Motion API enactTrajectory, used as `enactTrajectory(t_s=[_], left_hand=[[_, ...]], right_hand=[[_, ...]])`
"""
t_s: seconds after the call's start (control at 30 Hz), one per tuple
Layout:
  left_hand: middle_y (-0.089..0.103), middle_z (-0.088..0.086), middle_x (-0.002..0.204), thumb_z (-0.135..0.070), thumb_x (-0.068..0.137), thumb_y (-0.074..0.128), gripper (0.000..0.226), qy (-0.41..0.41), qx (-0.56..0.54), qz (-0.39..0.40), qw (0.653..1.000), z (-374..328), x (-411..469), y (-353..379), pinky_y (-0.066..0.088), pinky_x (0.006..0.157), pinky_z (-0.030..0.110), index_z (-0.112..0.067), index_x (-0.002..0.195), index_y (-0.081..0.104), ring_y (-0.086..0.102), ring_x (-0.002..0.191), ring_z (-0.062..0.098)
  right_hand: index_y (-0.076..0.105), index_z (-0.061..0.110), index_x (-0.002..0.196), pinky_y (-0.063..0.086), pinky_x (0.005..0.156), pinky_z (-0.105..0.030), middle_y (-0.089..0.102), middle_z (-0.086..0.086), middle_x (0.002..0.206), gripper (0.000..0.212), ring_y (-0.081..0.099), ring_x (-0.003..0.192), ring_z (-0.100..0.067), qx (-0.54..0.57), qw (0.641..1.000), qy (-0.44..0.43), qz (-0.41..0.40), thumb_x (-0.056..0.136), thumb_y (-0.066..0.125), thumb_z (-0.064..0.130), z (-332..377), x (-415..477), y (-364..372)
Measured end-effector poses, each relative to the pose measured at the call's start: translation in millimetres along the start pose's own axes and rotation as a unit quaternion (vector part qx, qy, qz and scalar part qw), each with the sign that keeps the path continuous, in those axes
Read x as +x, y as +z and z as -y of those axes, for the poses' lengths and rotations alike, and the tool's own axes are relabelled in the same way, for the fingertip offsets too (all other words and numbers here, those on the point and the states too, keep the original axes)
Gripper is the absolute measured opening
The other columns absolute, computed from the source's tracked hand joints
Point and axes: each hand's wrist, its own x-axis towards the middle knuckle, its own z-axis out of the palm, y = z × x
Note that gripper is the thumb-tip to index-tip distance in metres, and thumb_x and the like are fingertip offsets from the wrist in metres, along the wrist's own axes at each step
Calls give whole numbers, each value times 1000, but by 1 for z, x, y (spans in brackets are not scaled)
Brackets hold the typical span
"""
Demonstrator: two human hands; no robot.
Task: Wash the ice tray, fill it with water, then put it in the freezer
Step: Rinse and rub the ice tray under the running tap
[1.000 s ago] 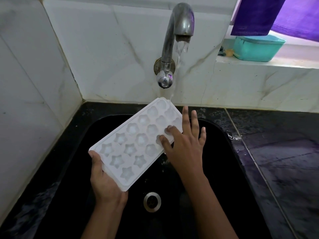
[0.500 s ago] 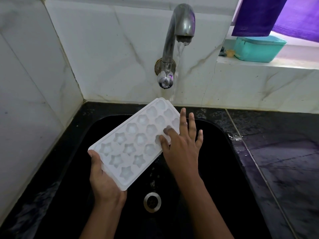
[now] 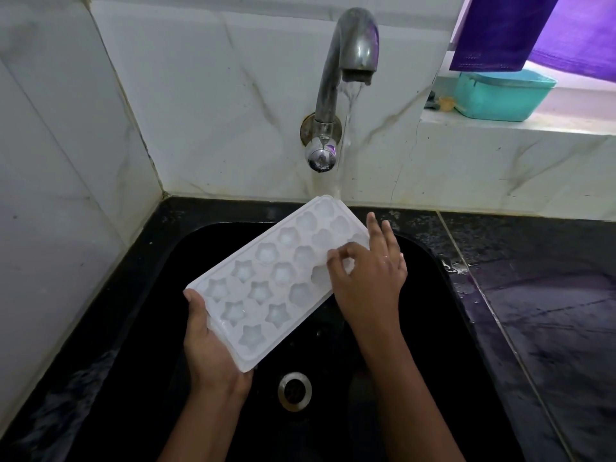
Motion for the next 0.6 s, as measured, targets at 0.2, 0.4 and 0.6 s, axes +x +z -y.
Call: enactTrajectory(t_s=[0.2,0.4,0.6], left_hand=[[64,15,124,-66,91,27,70,-66,-6,27,997,5,-3,6,56,84,45,-15,131,53,63,111,34],[65,21,119,-66,88,28,75,-127,-53,78,987,11,-11,16,57,79,48,-8,111,69,65,106,37],[65,21,120,-66,84,32,75,-129,-48,74,988,13,-10,15,51,88,52,-7,117,67,64,107,37]], right_hand=[[67,23,93,14,111,-49,28,0,154,18,10,145,-16,29,996,-78,-27,83,53,28,3,-1,1],[62,30,112,-6,113,-47,0,5,159,23,-15,144,-11,-74,990,-100,68,93,50,36,2,-6,7],[67,27,103,-9,112,-48,1,2,159,26,-11,145,-16,-101,990,-97,33,91,52,45,-2,-6,6]])
